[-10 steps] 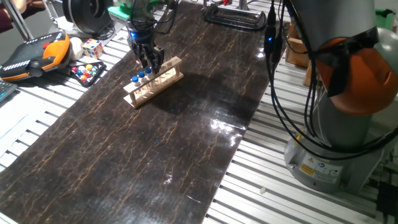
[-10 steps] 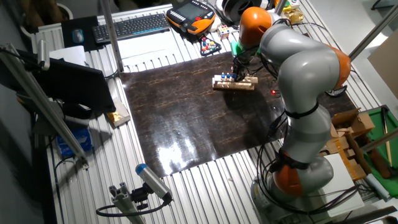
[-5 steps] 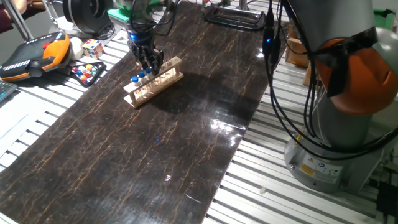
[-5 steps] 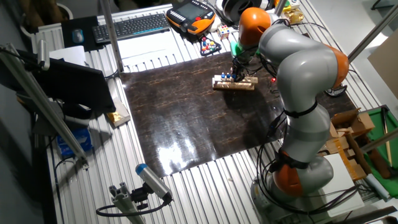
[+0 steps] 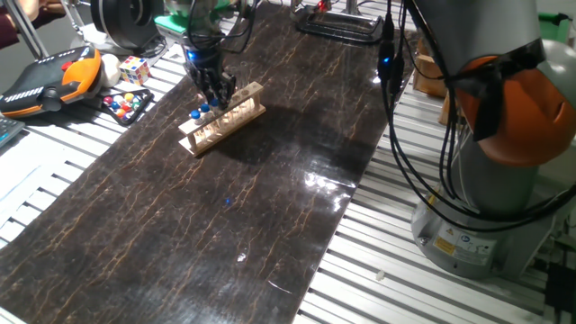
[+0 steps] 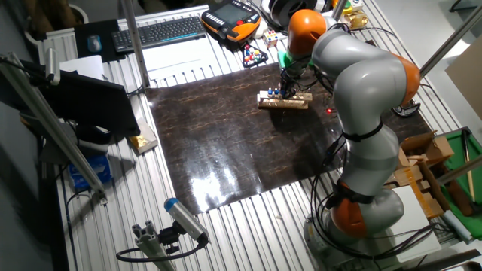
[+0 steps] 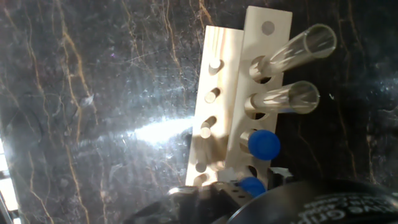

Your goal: Shake the test tube

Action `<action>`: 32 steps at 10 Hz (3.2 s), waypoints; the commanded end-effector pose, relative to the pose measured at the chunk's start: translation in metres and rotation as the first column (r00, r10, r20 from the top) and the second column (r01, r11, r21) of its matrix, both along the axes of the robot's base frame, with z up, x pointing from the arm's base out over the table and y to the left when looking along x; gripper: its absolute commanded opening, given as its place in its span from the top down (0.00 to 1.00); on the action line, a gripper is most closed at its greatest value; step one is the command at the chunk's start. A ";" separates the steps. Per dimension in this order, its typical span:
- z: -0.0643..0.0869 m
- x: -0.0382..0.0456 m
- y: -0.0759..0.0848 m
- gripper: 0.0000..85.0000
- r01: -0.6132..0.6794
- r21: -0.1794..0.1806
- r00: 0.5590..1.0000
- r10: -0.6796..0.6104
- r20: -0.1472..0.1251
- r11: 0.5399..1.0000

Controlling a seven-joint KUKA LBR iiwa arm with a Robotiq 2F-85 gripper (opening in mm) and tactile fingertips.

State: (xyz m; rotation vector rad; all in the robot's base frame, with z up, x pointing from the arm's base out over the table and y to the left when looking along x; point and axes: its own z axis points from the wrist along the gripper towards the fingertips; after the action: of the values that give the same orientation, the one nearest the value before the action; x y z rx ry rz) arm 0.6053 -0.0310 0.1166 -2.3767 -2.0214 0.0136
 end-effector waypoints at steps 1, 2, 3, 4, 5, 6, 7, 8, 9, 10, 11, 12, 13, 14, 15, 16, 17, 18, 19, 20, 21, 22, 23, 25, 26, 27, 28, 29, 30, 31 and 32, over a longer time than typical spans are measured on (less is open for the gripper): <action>0.000 -0.0002 0.000 0.94 -0.016 0.000 1.000 0.016 0.001 1.000; 0.001 -0.0002 -0.001 0.99 -0.027 -0.003 1.000 0.027 0.001 1.000; 0.002 -0.0002 -0.001 0.99 -0.030 -0.007 1.000 0.030 0.003 1.000; 0.005 -0.0005 -0.001 0.99 -0.036 -0.010 0.999 0.036 0.004 0.999; 0.010 -0.0005 -0.001 0.99 -0.038 -0.012 0.999 0.038 0.006 0.999; 0.013 -0.0010 0.000 0.99 -0.044 -0.012 0.999 0.044 0.004 0.999; 0.017 -0.0026 0.001 0.99 -0.053 -0.007 0.999 0.053 0.004 0.999; 0.022 -0.0046 0.001 0.99 -0.064 0.001 0.998 0.064 0.006 0.998; 0.027 -0.0058 0.002 0.99 -0.073 0.007 0.997 0.073 0.007 0.997; 0.032 -0.0063 0.002 0.99 -0.080 0.009 0.997 0.080 0.009 0.997; 0.038 -0.0059 0.004 0.99 -0.084 0.009 0.996 0.083 0.009 0.996; 0.041 -0.0053 0.006 0.99 -0.085 0.009 0.996 0.085 0.009 0.996; 0.045 -0.0037 0.008 0.99 -0.087 0.009 0.996 0.086 0.010 0.996; 0.049 -0.0020 0.009 0.99 -0.088 0.008 0.996 0.088 0.012 0.996; 0.054 -0.0001 0.009 0.99 -0.090 0.007 0.996 0.089 0.012 0.996; 0.059 0.0014 0.008 0.99 -0.094 0.009 0.996 0.094 0.010 0.996; 0.064 0.0008 0.008 0.99 -0.105 0.010 0.994 0.105 0.012 0.994; 0.067 -0.0012 0.008 0.99 -0.125 0.012 0.992 0.125 0.013 0.992; 0.072 -0.0044 0.008 0.99 -0.160 0.021 0.987 0.159 0.009 0.987; 0.077 -0.0086 0.008 0.99 -0.209 0.036 0.978 0.209 0.009 0.977; 0.083 -0.0124 0.009 0.99 -0.265 0.047 0.964 0.264 0.014 0.963; 0.087 -0.0151 0.011 0.99 -0.307 0.047 0.952 0.307 0.017 0.950; 0.092 -0.0172 0.015 0.99 -0.345 0.044 0.939 0.344 0.018 0.938; 0.101 -0.0197 0.028 0.99 -0.409 0.048 0.913 0.409 0.009 0.911; 0.104 -0.0199 0.035 0.99 -0.446 0.053 0.895 0.446 0.006 0.893; 0.106 -0.0190 0.044 0.99 -0.481 0.058 0.876 0.482 0.003 0.875; 0.107 -0.0193 0.054 0.99 -0.515 0.057 0.857 0.515 -0.001 0.856; 0.106 -0.0210 0.065 0.99 -0.557 0.062 0.830 0.558 0.003 0.828; 0.103 -0.0221 0.072 0.99 -0.587 0.077 0.809 0.588 0.017 0.806; 0.101 -0.0234 0.078 0.99 -0.614 0.094 0.788 0.614 0.035 0.783; 0.100 -0.0246 0.082 0.99 -0.641 0.110 0.767 0.639 0.050 0.760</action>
State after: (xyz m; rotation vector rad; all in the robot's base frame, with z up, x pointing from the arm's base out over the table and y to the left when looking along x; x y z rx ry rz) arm 0.5802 0.0524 0.2166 -1.6124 -2.5776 -0.1129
